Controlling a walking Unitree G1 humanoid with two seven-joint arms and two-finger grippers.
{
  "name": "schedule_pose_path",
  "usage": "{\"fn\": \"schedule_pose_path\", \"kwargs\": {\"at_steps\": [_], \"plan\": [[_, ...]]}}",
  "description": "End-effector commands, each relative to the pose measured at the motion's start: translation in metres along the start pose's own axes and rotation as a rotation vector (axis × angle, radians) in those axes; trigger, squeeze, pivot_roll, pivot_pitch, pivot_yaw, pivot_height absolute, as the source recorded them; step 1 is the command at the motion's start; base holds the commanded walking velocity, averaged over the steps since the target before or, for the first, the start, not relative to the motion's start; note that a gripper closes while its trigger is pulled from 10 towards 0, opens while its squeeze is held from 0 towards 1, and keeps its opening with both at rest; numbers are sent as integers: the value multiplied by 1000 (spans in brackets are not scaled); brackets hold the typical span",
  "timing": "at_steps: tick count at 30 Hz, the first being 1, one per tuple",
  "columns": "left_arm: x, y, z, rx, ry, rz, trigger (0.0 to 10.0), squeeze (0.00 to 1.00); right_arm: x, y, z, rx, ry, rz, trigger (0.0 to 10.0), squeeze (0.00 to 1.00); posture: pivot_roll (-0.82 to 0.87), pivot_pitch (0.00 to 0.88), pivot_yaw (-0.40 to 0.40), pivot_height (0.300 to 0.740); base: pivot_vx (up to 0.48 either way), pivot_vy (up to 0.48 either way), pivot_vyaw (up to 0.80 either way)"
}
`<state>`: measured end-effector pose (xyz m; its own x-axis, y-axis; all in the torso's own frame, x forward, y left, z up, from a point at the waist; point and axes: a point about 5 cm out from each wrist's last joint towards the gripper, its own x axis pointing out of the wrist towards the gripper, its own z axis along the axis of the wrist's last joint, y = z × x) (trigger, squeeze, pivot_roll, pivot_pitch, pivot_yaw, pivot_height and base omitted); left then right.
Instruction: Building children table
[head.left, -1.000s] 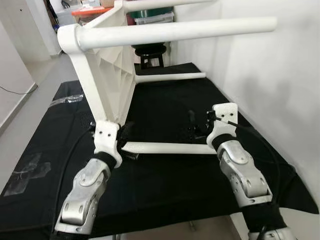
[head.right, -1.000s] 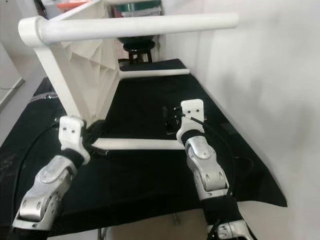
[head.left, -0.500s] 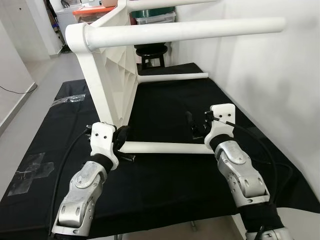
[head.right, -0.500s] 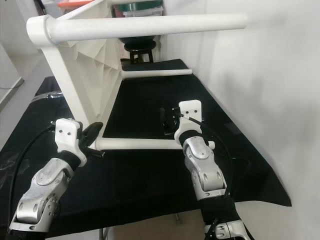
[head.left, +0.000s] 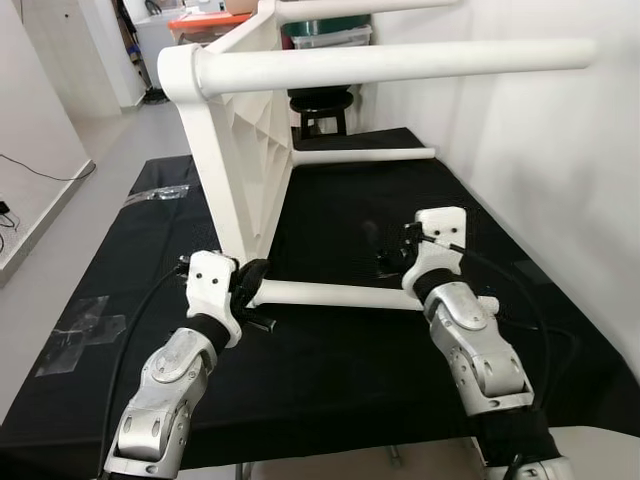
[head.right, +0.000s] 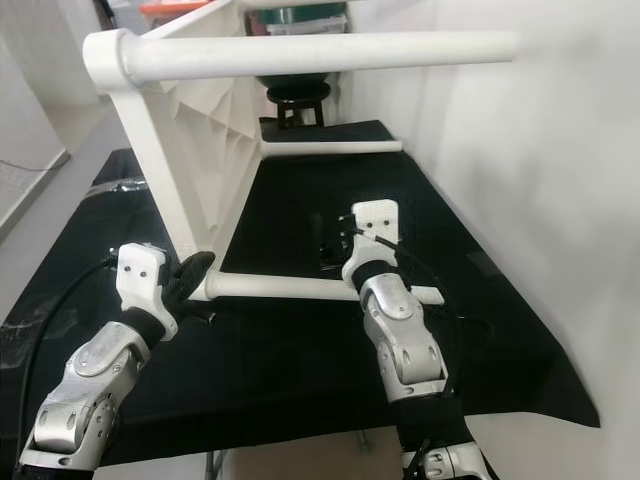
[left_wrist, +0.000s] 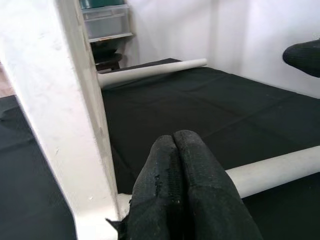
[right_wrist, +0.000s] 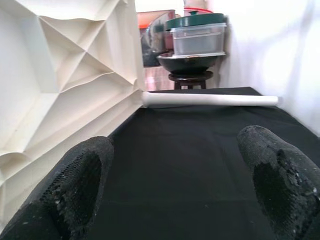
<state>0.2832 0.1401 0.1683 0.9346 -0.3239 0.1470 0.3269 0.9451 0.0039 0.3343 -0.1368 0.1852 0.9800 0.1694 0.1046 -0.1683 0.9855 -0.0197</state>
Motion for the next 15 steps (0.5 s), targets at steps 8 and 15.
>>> {"fn": "schedule_pose_path", "kwargs": {"at_steps": [8,15], "plan": [[-3,-3,-1,-6,13,-35,10000,0,-1,6,0,17,-2,25,10000,0,-72,0,31,740,252,0,-500],[-4,-4,0,-12,11,-45,10000,0,0,8,2,9,-7,43,10000,0,-68,0,30,740,270,0,0]]}}
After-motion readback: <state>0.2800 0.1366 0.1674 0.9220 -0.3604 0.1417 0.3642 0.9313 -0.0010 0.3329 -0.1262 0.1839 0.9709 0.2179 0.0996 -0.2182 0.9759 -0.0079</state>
